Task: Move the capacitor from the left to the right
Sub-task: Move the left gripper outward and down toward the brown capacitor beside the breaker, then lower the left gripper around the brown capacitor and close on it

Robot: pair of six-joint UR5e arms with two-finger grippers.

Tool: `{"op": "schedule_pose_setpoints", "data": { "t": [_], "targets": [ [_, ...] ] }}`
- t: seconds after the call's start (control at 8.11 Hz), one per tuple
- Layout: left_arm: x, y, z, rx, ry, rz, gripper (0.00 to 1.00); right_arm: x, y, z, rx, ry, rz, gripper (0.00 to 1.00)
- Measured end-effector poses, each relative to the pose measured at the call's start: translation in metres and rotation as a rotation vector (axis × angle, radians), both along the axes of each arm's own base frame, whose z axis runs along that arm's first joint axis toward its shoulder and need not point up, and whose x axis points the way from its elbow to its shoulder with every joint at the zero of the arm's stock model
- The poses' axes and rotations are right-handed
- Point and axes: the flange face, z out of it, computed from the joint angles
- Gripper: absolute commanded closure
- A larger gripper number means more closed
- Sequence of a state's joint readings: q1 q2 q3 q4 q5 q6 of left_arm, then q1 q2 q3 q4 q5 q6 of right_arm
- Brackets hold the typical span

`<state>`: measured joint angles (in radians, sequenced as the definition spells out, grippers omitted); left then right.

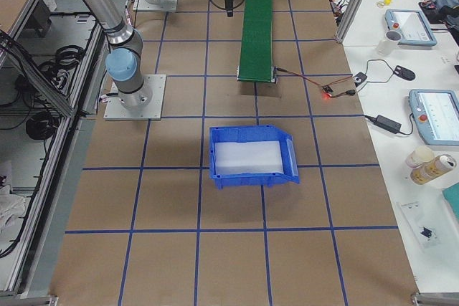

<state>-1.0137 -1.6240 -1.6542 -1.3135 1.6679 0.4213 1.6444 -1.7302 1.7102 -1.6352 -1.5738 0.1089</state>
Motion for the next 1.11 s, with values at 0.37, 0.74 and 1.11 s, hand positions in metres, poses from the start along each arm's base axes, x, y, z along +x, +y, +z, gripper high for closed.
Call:
{"op": "schedule_pose_setpoints", "data": {
  "t": [0.37, 0.74, 1.11],
  "targets": [
    [0.095, -0.002, -0.069, 0.074, 0.043, 0.063, 0.0, 0.0, 0.0, 0.0, 0.001, 0.0, 0.0, 0.0],
    [0.14, -0.013, -0.143, 0.127, 0.085, 0.095, 0.0, 0.0, 0.0, 0.0, 0.001, 0.0, 0.0, 0.0],
    [0.16, -0.02, -0.199, 0.169, 0.108, 0.105, 0.0, 0.0, 0.0, 0.0, 0.0, -0.001, 0.0, 0.0]
  ]
}}
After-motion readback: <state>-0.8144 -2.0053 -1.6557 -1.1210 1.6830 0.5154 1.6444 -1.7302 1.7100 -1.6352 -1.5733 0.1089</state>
